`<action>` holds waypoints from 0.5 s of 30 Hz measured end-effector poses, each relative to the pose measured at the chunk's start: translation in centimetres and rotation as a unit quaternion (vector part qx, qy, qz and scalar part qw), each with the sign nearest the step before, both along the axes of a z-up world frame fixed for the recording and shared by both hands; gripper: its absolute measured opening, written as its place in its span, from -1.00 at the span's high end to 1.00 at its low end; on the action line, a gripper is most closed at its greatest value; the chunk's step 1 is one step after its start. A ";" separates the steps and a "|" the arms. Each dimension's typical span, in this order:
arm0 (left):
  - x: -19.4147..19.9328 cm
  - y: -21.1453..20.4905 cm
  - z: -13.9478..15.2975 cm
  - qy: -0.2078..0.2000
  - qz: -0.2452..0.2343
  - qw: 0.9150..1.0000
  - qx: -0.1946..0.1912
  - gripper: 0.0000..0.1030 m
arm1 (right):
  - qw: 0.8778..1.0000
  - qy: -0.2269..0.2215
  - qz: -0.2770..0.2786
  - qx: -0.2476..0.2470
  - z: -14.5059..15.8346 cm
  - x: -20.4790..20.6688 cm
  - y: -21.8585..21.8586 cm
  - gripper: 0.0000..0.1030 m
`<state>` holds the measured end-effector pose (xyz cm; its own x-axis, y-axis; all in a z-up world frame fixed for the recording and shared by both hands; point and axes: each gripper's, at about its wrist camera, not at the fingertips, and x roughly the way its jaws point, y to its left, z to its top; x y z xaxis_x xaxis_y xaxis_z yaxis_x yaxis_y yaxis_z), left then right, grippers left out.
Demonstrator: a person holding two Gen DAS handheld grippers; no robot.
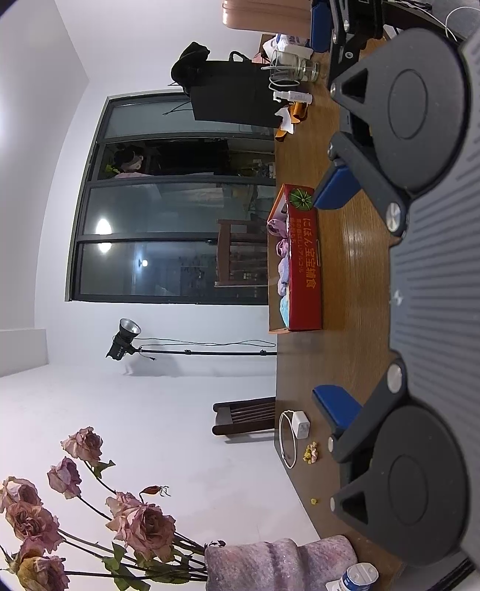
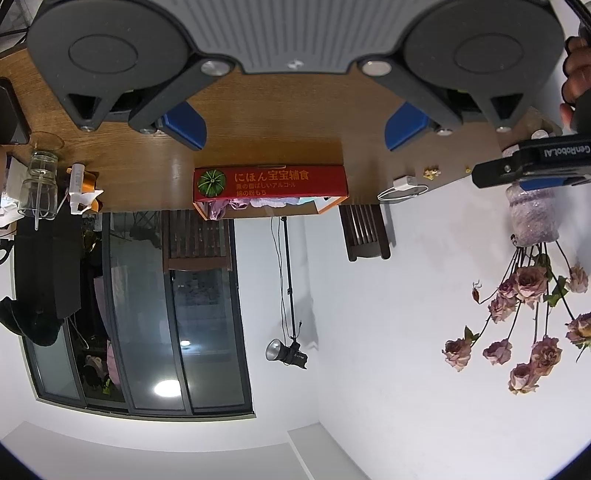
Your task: Organize soft objects
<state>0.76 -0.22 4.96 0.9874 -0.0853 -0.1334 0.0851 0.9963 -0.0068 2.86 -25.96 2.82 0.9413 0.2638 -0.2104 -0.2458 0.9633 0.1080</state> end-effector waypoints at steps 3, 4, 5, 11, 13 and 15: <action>0.1 0.1 0.0 0.001 0.001 1.000 -0.001 -1.00 | 1.000 0.000 0.000 0.000 0.0 0.0 0.0 -1.00; 0.1 0.1 0.0 0.001 0.000 1.000 -0.001 -1.00 | 1.000 0.000 0.000 0.000 0.0 0.0 0.0 -1.00; 0.0 0.1 0.0 0.001 -0.001 1.000 0.000 -1.00 | 1.000 0.000 -0.001 0.001 0.0 0.0 -0.1 -1.00; -0.1 0.1 0.0 -0.003 -0.005 1.000 0.002 -1.00 | 1.000 -0.001 -0.002 0.001 -0.1 0.0 0.0 -1.00; 0.0 0.2 0.0 -0.003 -0.005 1.000 0.002 -1.00 | 1.000 -0.001 -0.002 0.001 0.0 0.0 0.0 -1.00; 0.0 0.2 0.0 -0.002 -0.005 1.000 0.002 -1.00 | 1.000 -0.001 -0.002 0.002 0.0 0.0 -0.1 -1.00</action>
<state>0.74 -0.06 5.01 0.9871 -0.0945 -0.1290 0.0950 0.9955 -0.0024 2.87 -26.03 2.79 0.9431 0.2600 -0.2074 -0.2414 0.9641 0.1106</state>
